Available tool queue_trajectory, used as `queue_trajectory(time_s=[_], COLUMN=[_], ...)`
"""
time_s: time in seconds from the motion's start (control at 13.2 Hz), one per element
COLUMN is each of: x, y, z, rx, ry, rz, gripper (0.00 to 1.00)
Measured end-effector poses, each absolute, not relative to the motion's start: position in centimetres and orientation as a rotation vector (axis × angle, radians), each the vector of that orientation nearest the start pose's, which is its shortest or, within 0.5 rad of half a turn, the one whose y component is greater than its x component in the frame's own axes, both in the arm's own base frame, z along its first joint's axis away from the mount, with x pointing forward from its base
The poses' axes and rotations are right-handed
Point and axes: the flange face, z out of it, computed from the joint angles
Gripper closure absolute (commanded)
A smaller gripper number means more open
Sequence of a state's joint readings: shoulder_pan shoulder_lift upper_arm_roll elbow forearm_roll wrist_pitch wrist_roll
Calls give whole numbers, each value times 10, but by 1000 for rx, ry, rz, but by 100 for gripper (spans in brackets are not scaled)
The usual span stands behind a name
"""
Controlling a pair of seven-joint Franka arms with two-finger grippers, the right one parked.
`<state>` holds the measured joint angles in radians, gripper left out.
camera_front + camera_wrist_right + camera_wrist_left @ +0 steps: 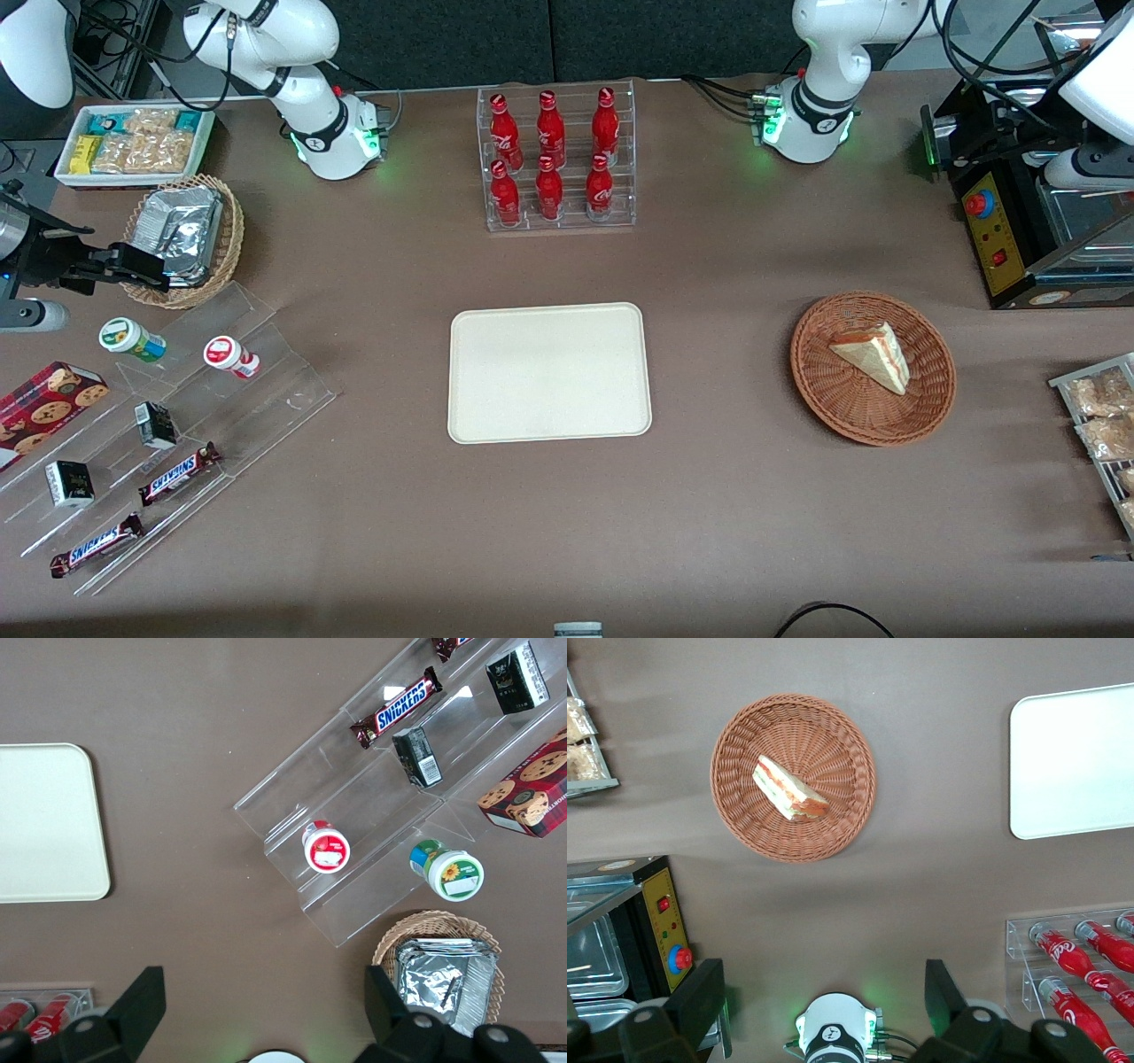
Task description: Place sandwich from basket to tray
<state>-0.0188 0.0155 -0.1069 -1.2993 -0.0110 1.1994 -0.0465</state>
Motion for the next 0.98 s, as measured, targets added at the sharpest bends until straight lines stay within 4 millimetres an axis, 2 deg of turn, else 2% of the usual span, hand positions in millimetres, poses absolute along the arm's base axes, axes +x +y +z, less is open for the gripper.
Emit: queue_trajectory(time_s=[0.23,0.38,0.53,0.68,0.83,0.98], x=[510,520,542,564,575,576], y=[-59,-49,-44,-45,-47,-48], z=[707,693,655,603,554,511], rx=[-3137,-3108,-3080,-3045,-2997,-2955], ry=[109,-9,-202,-439,-669,-830], rz=[186,225,262,251,220,197], gripper=[0,0,0,0,0,0])
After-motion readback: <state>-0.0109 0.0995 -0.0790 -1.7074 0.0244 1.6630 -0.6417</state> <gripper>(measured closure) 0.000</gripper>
